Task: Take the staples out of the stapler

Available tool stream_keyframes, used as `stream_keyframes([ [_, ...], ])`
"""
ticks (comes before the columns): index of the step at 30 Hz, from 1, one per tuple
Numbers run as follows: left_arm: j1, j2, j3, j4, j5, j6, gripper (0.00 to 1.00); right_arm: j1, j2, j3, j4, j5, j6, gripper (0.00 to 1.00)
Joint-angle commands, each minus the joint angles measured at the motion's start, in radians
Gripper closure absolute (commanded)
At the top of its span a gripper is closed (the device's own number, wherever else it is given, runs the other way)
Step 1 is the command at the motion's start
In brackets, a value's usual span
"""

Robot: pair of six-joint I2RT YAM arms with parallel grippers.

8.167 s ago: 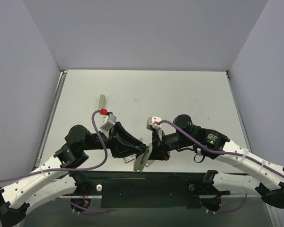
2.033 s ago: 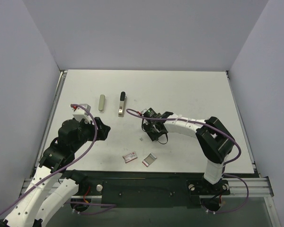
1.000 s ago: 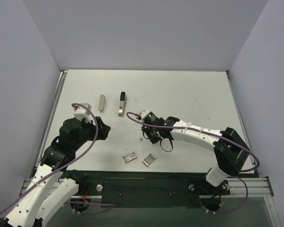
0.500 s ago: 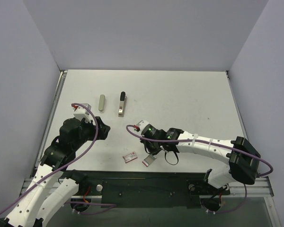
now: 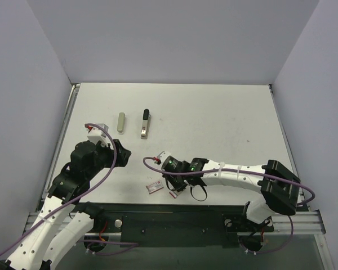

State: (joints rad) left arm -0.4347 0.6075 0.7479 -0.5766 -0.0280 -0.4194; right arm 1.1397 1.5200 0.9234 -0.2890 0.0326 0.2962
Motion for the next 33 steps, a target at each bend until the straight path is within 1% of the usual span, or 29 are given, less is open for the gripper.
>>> stream_keyframes([
  [1,0.007,-0.009,0.007,0.02,0.008,-0.009,0.16,0.018,0.019,-0.009,0.005,0.026,0.026,0.9],
  [33,0.007,-0.006,0.005,0.015,0.01,-0.007,0.16,0.034,0.057,-0.041,0.042,0.032,0.054,0.91],
])
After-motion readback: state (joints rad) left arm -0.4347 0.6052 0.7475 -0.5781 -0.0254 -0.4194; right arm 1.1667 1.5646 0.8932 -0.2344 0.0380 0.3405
